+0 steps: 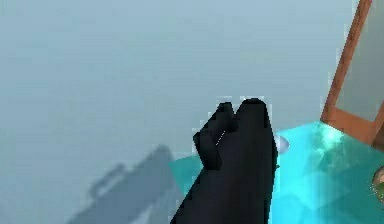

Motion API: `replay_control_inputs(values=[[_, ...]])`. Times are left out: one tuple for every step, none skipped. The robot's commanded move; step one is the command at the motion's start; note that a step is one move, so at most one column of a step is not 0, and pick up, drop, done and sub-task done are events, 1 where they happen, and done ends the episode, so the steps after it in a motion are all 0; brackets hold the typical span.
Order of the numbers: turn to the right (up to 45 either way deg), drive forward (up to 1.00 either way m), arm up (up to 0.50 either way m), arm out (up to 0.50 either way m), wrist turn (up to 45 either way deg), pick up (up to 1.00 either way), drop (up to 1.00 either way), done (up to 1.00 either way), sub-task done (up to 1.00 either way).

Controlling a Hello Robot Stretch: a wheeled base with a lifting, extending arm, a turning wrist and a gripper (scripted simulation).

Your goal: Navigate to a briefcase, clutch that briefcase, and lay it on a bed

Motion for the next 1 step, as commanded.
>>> replay_control_inputs(values=[[45.0,0.00,0.00,0.00,0.0,0.00,0.00,0.00,0.00]])
